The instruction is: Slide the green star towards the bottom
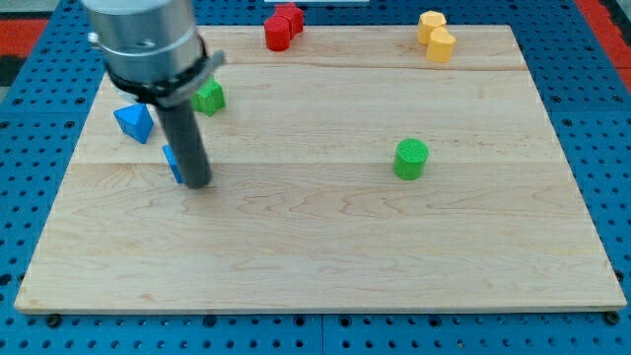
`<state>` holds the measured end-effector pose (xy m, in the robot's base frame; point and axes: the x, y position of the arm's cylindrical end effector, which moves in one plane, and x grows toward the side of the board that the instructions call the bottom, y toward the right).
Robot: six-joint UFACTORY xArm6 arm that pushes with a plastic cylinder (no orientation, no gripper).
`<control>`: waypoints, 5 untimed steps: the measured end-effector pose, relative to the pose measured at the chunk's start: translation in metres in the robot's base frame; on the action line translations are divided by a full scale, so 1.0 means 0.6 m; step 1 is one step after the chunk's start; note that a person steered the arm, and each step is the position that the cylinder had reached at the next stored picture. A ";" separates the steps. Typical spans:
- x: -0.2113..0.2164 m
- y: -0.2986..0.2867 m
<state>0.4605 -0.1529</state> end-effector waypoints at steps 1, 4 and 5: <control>-0.058 -0.060; -0.114 0.072; -0.228 0.168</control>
<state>0.3240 -0.0524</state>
